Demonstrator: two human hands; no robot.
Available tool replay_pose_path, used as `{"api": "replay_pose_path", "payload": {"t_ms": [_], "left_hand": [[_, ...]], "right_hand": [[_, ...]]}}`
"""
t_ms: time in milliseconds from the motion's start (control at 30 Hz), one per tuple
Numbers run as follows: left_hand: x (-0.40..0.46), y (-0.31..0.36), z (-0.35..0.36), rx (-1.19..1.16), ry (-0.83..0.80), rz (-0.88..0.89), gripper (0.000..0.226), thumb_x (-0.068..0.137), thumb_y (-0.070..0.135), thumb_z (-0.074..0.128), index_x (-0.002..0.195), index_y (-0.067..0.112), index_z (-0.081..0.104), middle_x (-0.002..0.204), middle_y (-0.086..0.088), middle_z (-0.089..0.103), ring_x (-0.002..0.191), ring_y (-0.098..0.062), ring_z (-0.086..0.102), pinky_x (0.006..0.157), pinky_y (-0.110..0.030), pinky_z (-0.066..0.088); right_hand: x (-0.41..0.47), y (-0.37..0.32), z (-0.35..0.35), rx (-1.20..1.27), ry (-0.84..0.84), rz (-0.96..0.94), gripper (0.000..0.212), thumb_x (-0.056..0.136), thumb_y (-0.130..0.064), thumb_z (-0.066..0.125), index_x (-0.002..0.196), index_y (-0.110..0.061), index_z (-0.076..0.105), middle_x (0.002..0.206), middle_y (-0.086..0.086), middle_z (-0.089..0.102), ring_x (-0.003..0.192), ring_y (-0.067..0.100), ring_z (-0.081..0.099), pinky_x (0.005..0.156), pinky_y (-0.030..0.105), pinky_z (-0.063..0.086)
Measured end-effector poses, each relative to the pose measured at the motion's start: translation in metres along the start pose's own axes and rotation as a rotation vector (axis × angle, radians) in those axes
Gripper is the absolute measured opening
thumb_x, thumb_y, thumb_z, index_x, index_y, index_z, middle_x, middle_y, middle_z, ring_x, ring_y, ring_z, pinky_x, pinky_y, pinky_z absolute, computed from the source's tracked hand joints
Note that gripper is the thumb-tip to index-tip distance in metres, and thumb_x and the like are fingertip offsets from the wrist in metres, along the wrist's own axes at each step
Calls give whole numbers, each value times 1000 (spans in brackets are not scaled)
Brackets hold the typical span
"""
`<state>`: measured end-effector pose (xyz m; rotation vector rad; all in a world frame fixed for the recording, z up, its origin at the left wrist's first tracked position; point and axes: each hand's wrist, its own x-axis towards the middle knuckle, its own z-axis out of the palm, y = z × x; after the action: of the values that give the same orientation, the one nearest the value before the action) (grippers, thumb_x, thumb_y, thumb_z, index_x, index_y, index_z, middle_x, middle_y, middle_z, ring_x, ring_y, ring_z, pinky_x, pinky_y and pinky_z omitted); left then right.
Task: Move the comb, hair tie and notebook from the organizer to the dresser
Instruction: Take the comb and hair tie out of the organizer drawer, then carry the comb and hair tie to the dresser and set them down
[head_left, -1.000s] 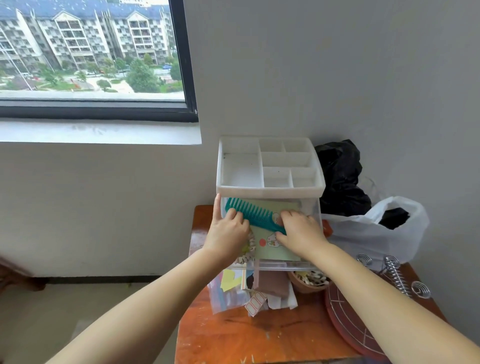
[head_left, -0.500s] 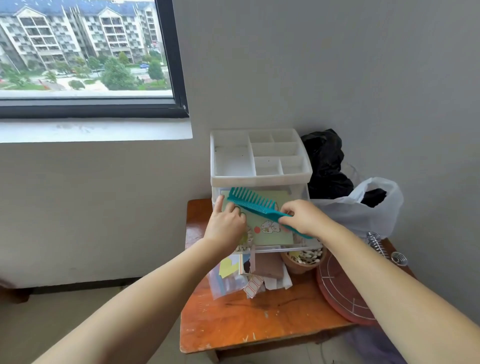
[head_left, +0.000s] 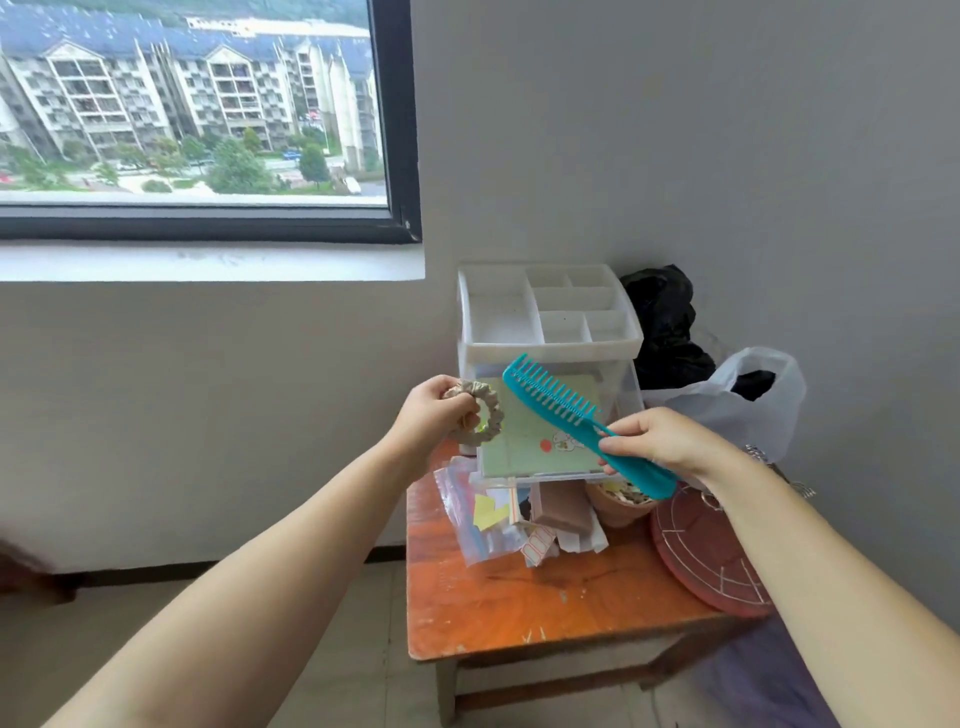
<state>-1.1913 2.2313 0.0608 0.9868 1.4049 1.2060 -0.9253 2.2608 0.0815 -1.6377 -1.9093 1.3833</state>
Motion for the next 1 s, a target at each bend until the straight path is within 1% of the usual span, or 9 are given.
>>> {"api": "replay_pose_path", "payload": {"t_ms": [100,200,267,333,567,667,733,867,1000], "left_hand": [[-19,-5,-24,-110,56,-39,14,80,-5,48,83,5,57,77,-17,58,66,-26,55,65,-34,49],[-47,-13,-53,-171,148,-48,17,80,-6,47,89,4,58,83,-15,61,72,-24,57,69,-33,50],[-71,-22,-78,-186,239,-65,17,79,-4,48,88,6,59,75,-8,64,64,-17,58,59,-24,52],[-100,-31,-105,-213,363,-84,17,79,-4,49,83,9,59,63,-1,67,55,-12,60,51,-20,51],[-244,-89,-160,-431,977,-194,22,80,-7,48,70,13,47,64,-8,52,55,-17,49,55,-25,44],[-328,-123,-157,-512,1197,-229,20,79,-7,48,74,12,46,65,-7,51,51,-14,50,54,-26,46],[-391,-142,-149,-579,1339,-231,19,80,-7,48,76,11,48,64,-7,51,48,-11,51,47,-21,47],[-526,-178,-119,-701,1642,-213,22,80,-8,47,71,12,51,59,-5,52,48,-11,50,39,-15,45],[-657,-210,-75,-774,1885,-205,22,80,-6,47,69,12,54,55,-5,55,48,-14,52,43,-18,46]], "right_hand": [[3,-15,23,50,-61,-35,16,84,-15,64,96,-11,73,71,-2,75,72,11,69,68,21,53],[13,-37,59,92,-147,-71,12,83,-16,65,90,-18,74,75,-1,75,78,17,67,77,32,52],[21,-57,88,109,-236,-110,10,82,-15,66,85,-20,74,76,0,75,80,20,67,79,36,50],[26,-80,123,98,-329,-159,9,81,-15,67,80,-19,74,72,0,74,75,18,66,76,34,51],[8,-114,264,-185,-665,-362,14,82,-22,63,74,-19,74,63,-5,66,58,10,56,57,24,44],[-30,-103,329,-266,-810,-396,12,82,-20,64,86,-14,74,66,-2,66,61,12,56,62,27,44],[-66,-94,371,-348,-919,-441,11,82,-20,64,84,-15,74,68,-2,67,62,13,57,64,27,44],[-161,-77,451,-494,-1113,-605,15,83,-18,63,86,-7,73,61,-3,63,47,2,53,49,14,41],[-285,-50,520,-599,-1260,-738,19,81,-18,64,90,-3,71,71,7,58,61,14,49,53,21,37]]}}
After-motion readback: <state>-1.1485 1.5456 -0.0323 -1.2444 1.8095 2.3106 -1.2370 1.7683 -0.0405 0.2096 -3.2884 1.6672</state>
